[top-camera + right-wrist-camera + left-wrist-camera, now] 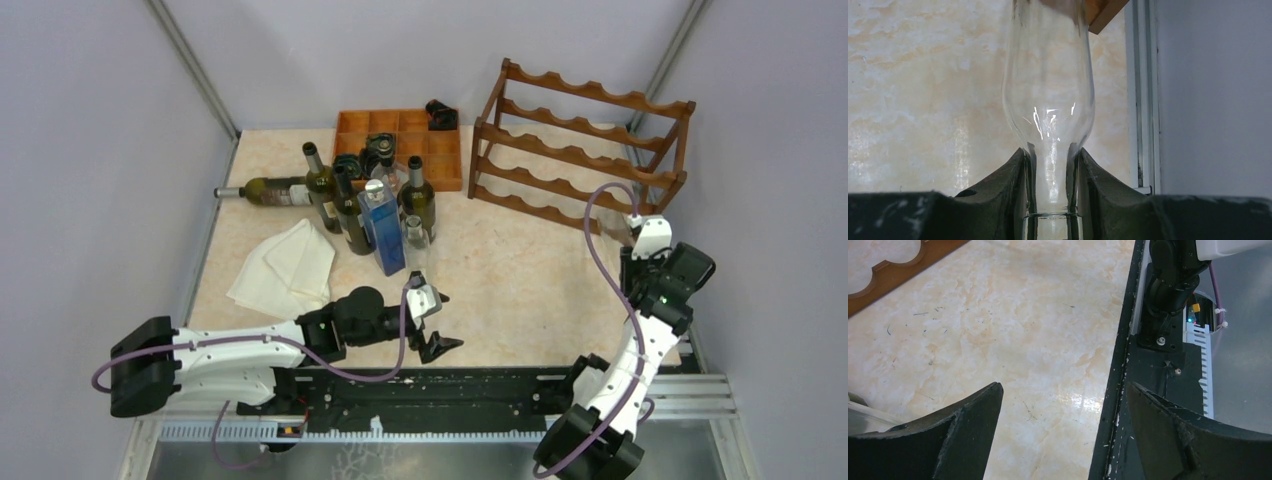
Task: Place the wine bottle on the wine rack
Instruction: Place the wine bottle in the wine rack.
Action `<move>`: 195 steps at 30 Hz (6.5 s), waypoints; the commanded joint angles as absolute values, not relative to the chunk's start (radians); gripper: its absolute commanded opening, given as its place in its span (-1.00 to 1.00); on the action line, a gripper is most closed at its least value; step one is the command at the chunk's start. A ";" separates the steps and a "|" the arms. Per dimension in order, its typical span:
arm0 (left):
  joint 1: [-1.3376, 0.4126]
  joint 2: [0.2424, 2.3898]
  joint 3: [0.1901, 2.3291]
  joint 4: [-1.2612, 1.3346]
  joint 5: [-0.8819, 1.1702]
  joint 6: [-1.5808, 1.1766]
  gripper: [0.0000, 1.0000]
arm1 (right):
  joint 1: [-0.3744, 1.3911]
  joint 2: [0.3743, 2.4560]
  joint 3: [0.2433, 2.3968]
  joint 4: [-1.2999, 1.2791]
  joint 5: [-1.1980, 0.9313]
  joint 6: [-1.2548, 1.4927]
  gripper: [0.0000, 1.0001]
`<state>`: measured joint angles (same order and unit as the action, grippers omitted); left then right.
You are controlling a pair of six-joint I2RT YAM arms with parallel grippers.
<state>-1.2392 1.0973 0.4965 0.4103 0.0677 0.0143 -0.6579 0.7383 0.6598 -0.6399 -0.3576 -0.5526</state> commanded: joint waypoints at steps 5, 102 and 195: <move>-1.241 1.073 0.486 0.430 0.070 0.004 0.98 | -0.667 0.709 0.589 -0.359 -0.374 -0.505 -1.00; -1.241 0.833 0.188 0.656 -0.197 0.034 0.97 | -0.524 1.143 0.606 -0.045 -0.388 -0.396 0.27; -1.267 2.117 1.059 1.588 0.072 -0.685 0.97 | -0.117 0.804 0.786 0.367 -1.057 0.925 0.74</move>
